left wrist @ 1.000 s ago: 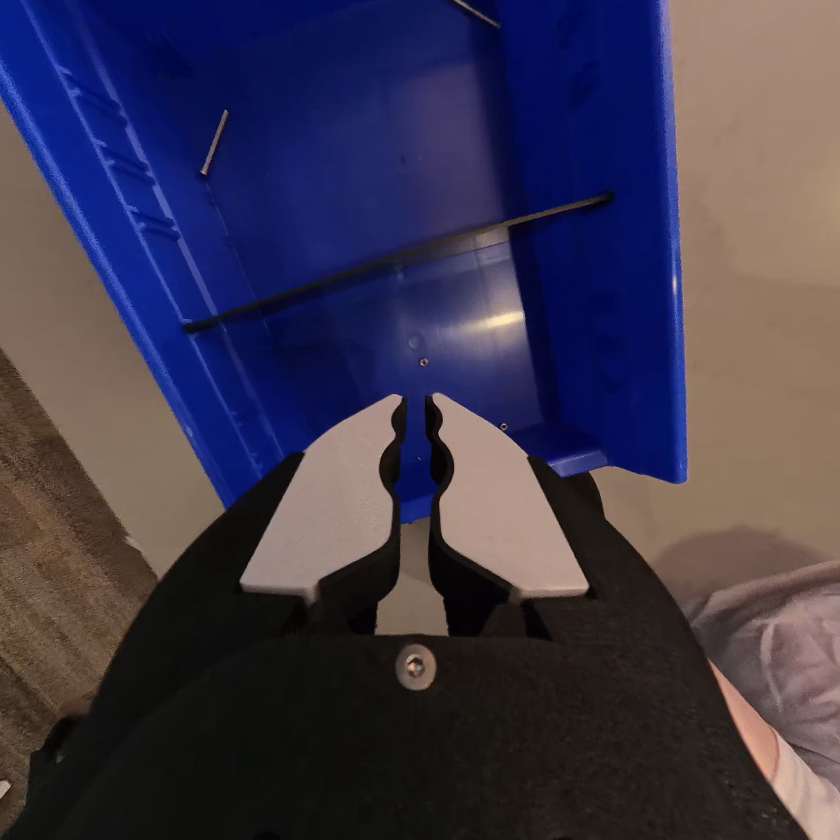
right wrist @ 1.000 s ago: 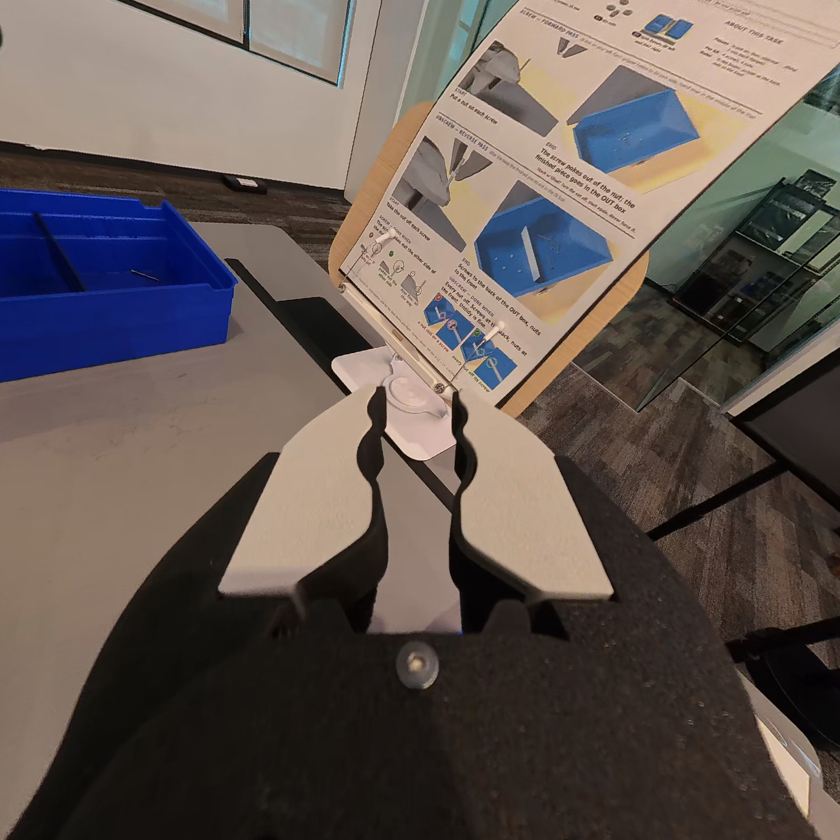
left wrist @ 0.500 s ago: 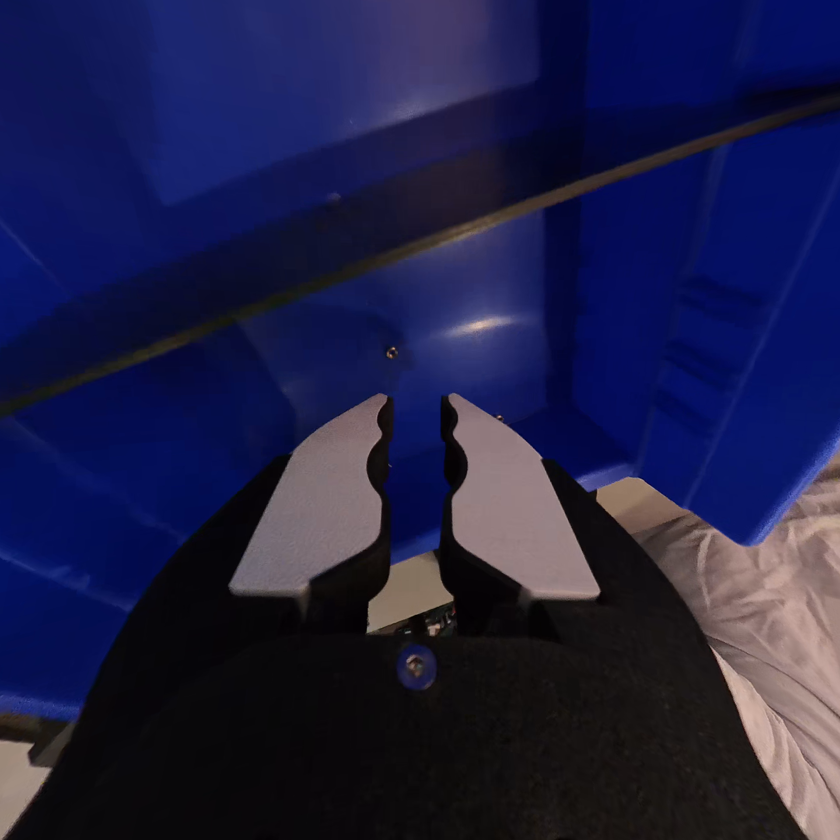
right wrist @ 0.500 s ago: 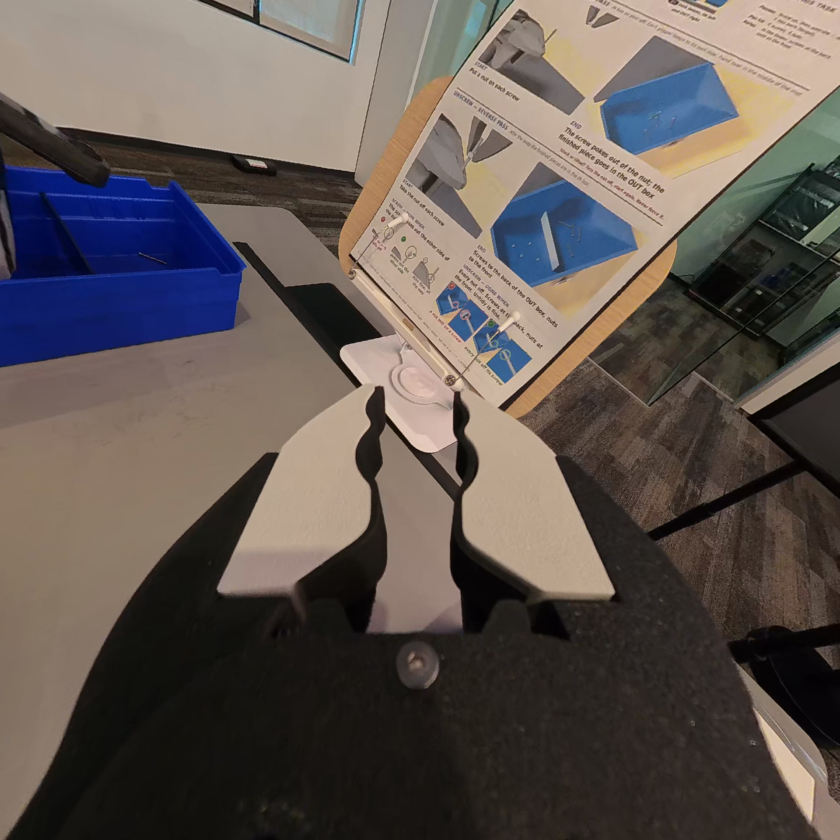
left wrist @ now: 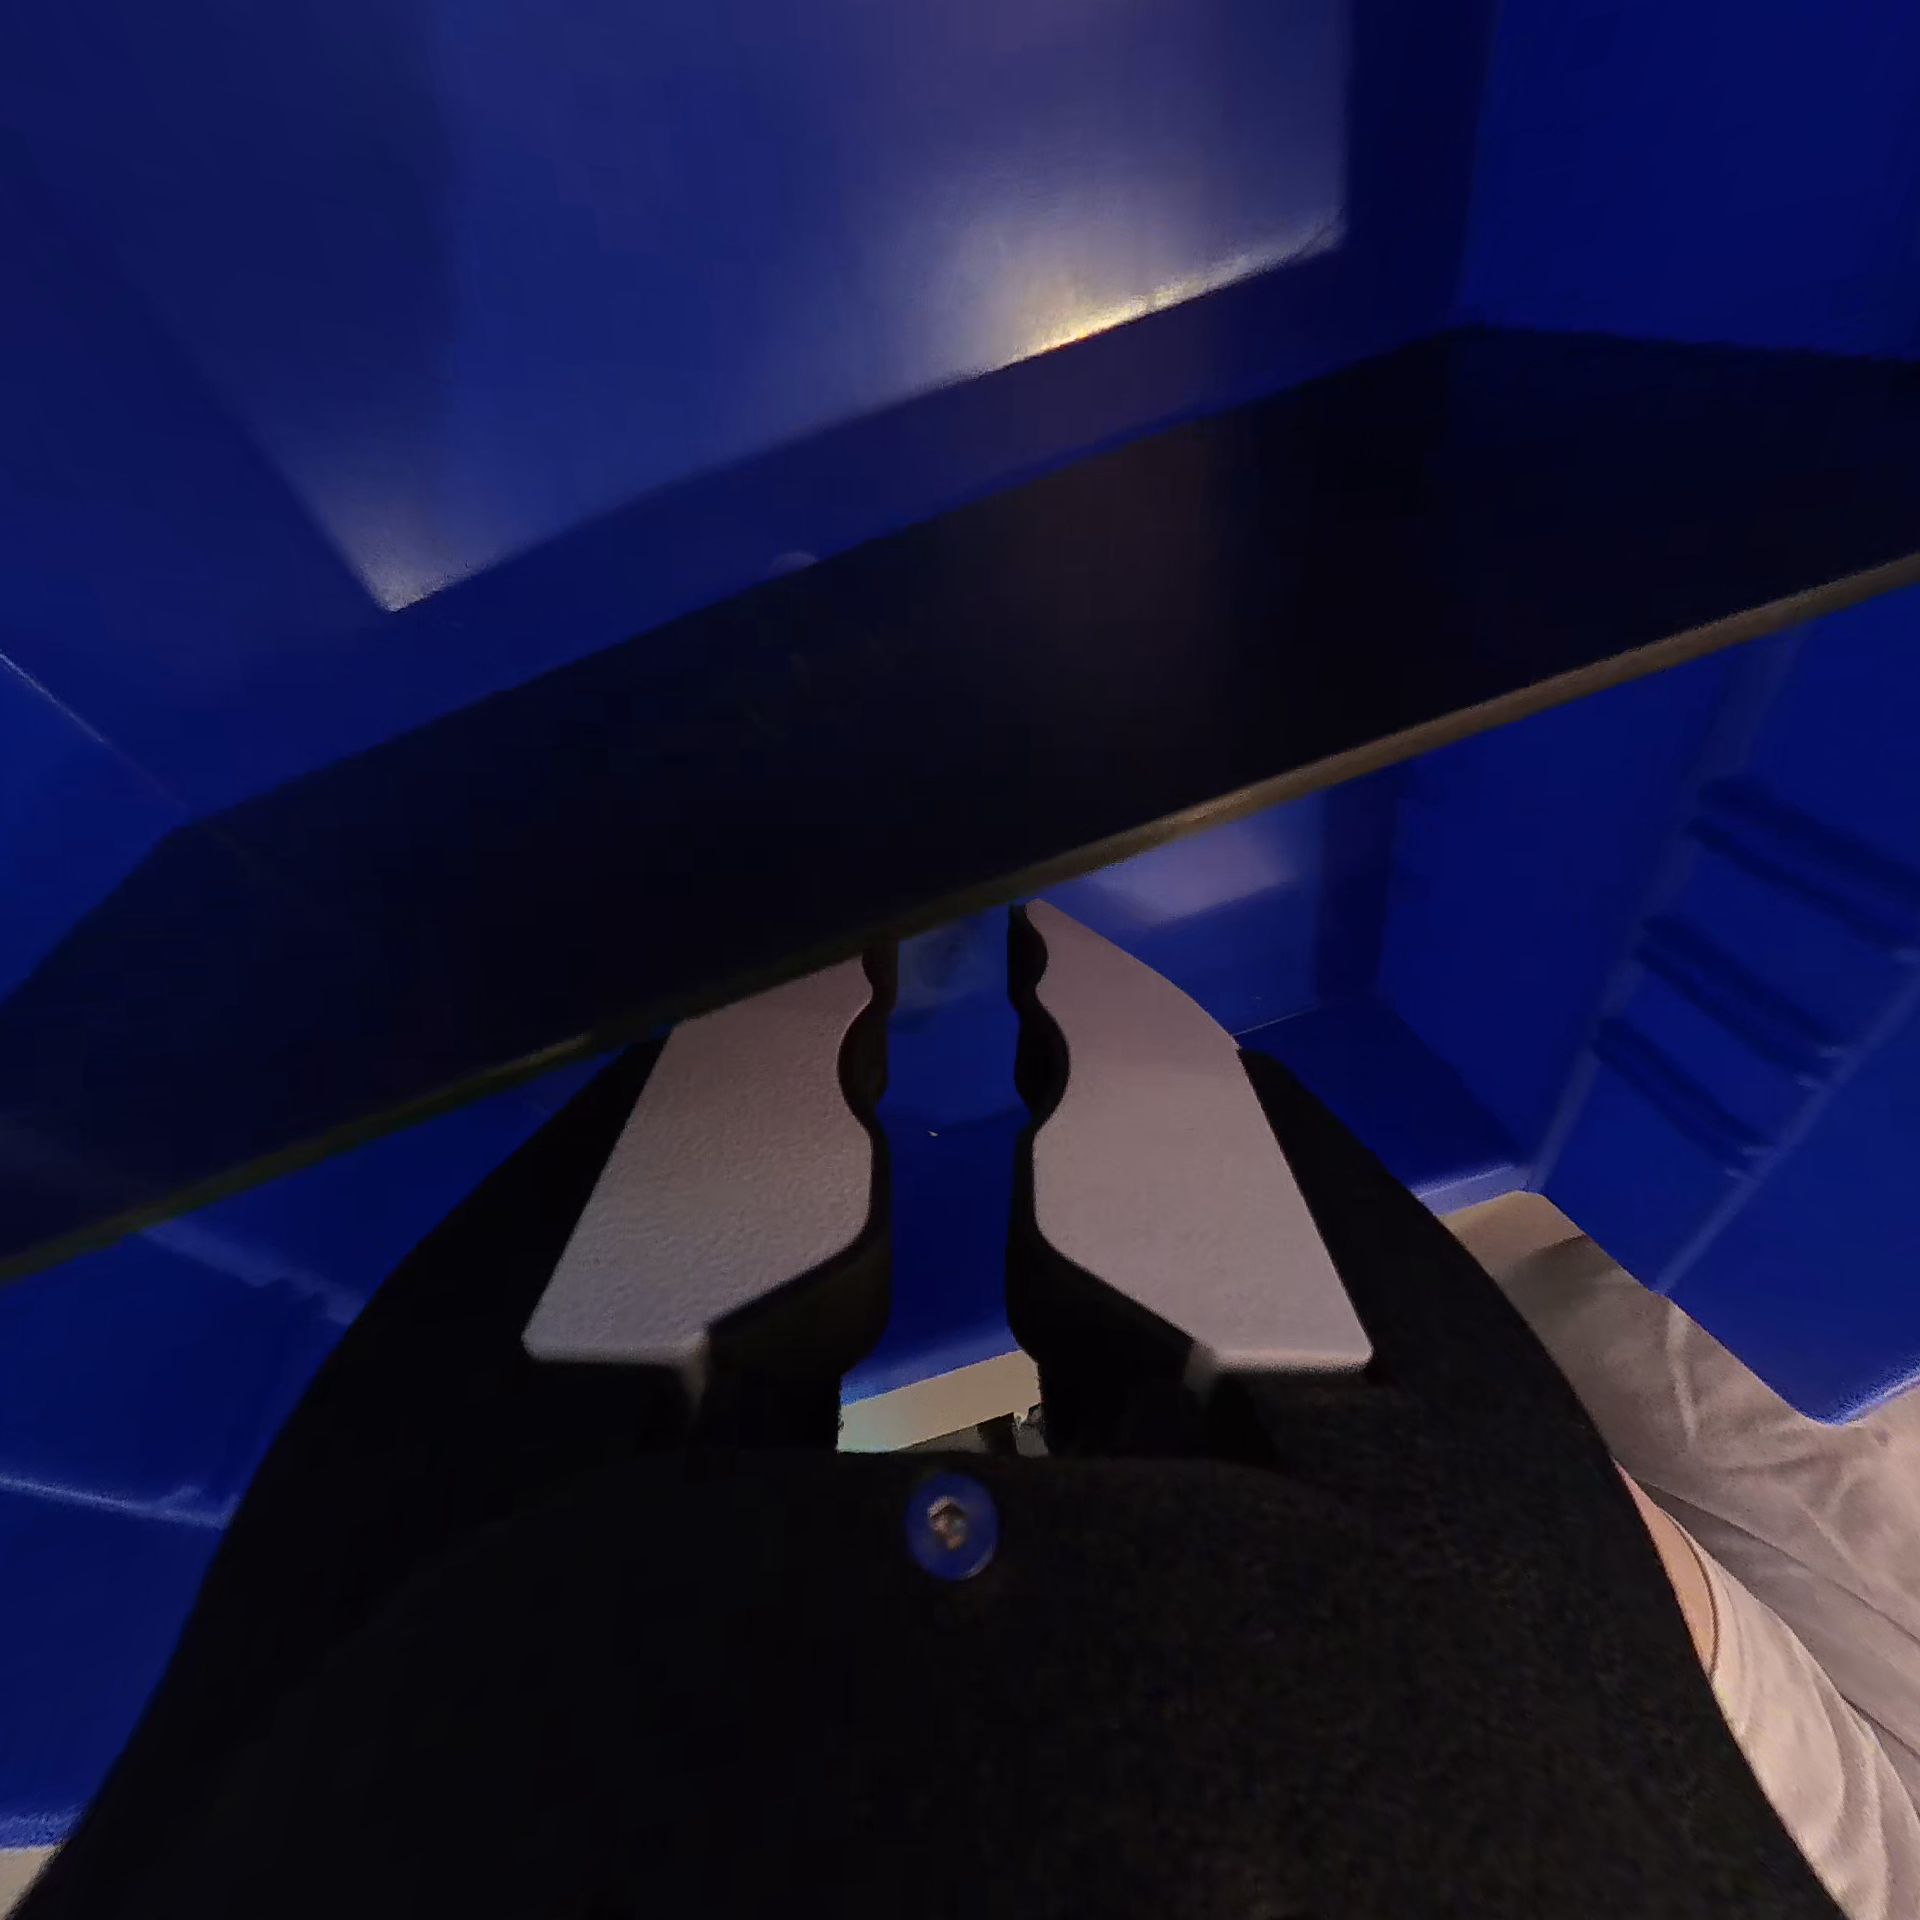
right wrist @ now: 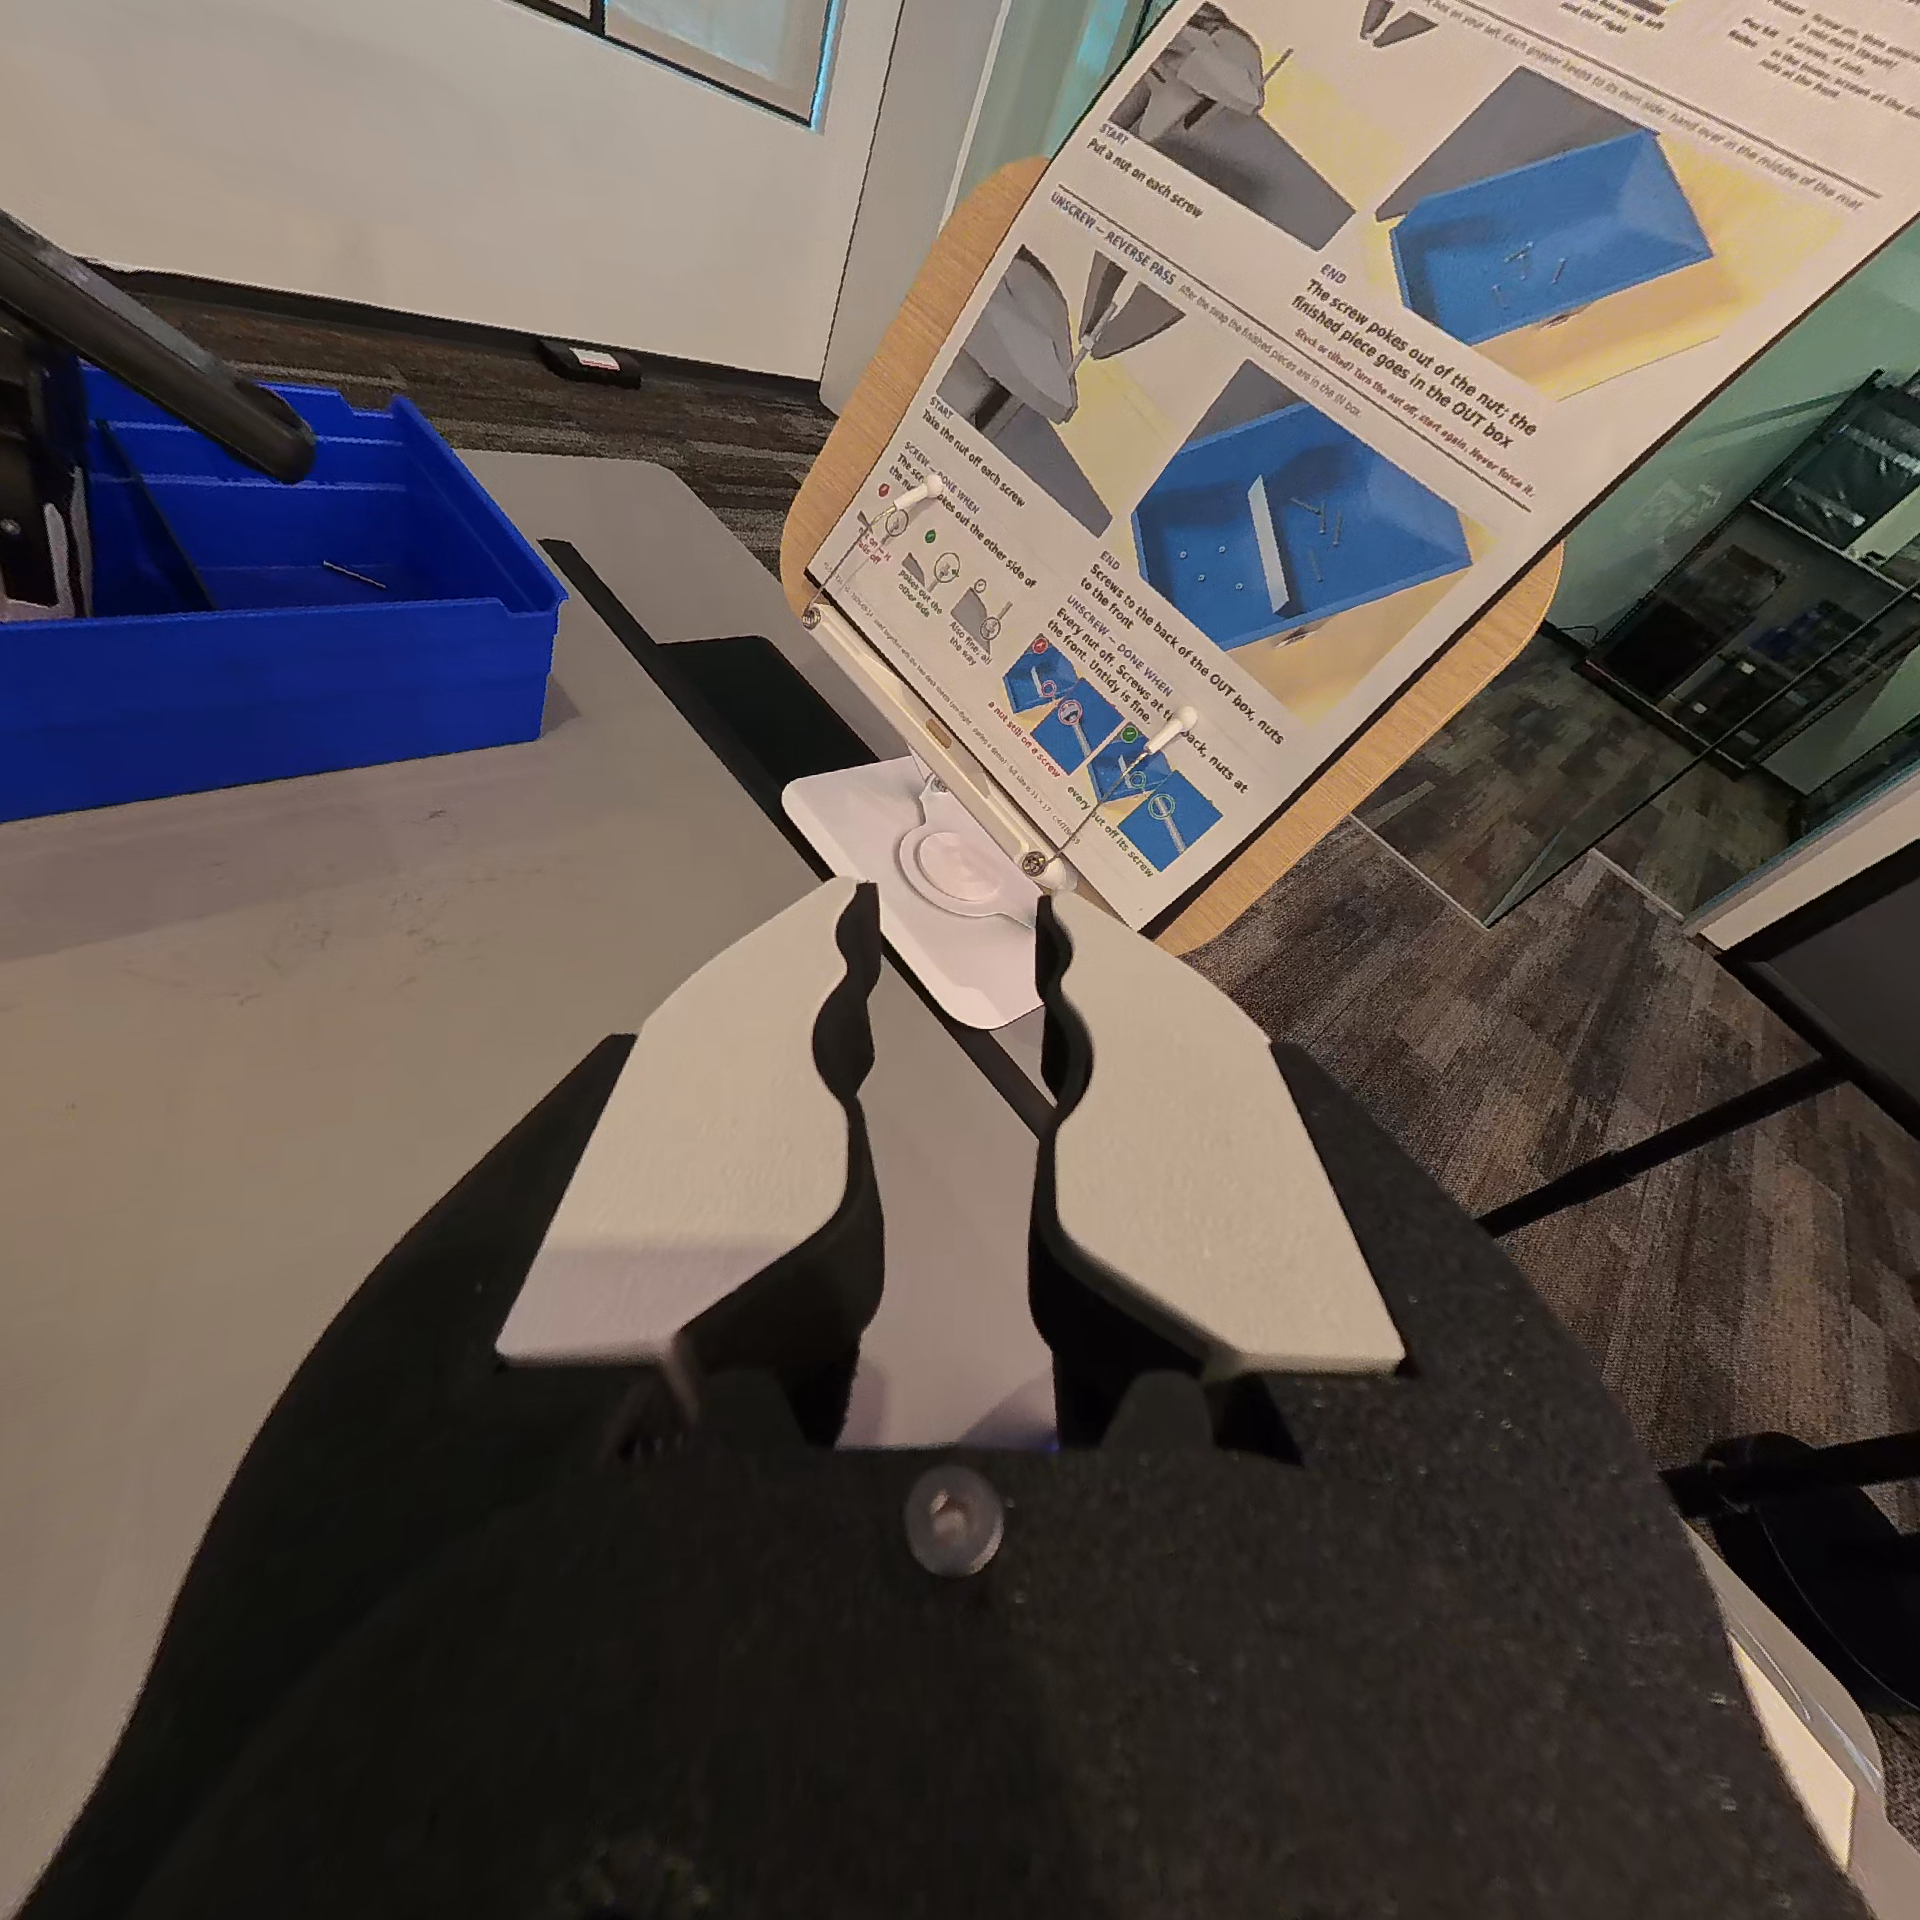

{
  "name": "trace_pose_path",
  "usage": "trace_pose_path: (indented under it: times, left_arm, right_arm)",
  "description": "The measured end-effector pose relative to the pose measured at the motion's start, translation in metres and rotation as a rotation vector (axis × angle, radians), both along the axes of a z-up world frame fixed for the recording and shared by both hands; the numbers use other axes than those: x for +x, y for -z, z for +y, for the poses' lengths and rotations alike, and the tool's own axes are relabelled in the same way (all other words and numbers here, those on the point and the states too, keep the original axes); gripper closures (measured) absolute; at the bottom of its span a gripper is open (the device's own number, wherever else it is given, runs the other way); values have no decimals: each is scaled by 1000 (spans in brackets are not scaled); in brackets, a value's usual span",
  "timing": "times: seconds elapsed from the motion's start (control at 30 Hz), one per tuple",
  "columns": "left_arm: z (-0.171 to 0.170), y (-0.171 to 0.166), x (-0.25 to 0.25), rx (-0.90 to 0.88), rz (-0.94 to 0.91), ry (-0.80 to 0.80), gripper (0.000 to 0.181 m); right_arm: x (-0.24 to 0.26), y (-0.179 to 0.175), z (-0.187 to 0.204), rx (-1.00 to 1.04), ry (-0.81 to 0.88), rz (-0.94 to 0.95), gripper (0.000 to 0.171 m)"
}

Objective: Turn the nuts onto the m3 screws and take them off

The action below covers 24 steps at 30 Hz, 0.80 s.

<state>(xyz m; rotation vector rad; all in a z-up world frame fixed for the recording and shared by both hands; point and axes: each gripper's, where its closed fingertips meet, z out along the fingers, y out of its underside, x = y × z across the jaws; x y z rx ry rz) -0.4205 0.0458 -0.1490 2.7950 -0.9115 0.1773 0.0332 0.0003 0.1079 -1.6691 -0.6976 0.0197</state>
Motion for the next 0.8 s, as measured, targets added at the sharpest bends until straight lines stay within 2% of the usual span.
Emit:
trace_pose_path:
  times: [0.8]
  left_arm:
    - [4, 6, -4, 27, 124, -20, 170]
  right_arm:
    - [3, 1, -1, -3, 17, -31, 143]
